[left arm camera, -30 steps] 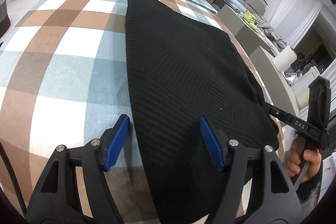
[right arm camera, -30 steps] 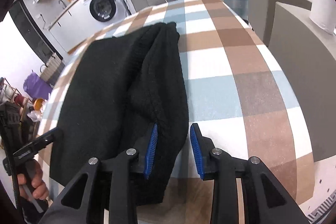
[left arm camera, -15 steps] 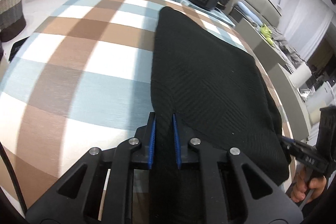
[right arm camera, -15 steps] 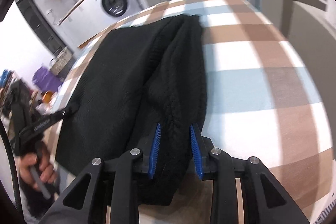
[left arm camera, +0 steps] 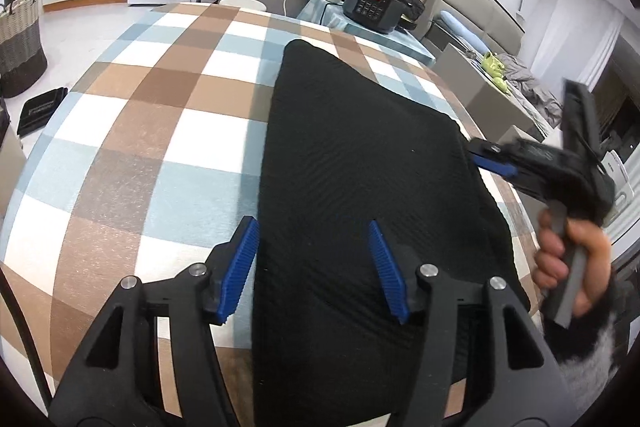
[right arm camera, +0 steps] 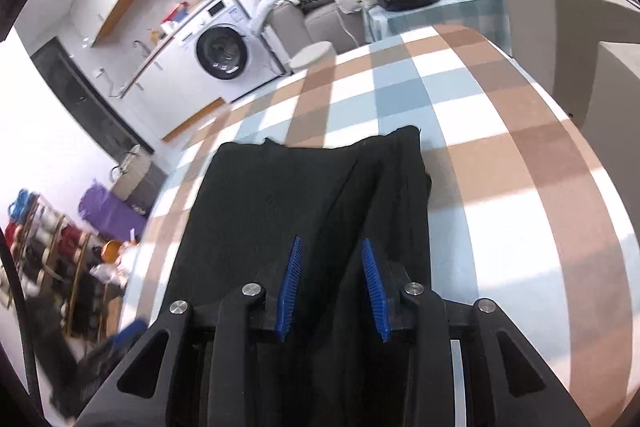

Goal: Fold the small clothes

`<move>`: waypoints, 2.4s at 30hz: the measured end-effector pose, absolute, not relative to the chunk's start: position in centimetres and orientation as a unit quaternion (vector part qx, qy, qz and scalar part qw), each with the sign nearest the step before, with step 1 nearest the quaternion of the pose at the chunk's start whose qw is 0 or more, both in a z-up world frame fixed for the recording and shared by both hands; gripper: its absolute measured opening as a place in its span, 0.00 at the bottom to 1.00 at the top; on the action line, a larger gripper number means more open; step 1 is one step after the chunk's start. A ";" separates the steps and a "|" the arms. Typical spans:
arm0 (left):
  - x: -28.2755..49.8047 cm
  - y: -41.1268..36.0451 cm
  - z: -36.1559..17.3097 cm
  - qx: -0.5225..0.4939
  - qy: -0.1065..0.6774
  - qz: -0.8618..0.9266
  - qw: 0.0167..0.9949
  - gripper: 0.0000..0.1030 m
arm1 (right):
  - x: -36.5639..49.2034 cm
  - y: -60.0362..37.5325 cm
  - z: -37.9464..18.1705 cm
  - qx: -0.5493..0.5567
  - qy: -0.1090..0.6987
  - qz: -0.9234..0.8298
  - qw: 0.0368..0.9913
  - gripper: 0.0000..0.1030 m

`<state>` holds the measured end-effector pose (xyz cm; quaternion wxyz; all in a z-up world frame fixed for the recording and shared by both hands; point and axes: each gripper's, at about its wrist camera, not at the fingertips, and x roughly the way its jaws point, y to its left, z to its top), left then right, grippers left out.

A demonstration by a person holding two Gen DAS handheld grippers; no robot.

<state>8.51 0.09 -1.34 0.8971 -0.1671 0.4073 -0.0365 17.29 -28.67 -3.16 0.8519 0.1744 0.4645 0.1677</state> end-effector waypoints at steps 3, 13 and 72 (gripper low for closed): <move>8.4 -0.5 -1.4 -0.164 0.410 -0.038 0.896 0.53 | 18.9 -27.9 -4.0 0.174 0.476 0.168 0.846 0.32; 8.7 -0.5 -1.4 -0.175 0.405 -0.033 0.897 0.53 | 19.2 -26.4 -3.6 0.146 0.474 0.182 0.849 0.32; 6.7 -7.3 -0.9 -0.132 0.425 -0.117 0.888 0.57 | 2.0 -32.2 -4.7 0.234 0.482 0.216 0.816 0.35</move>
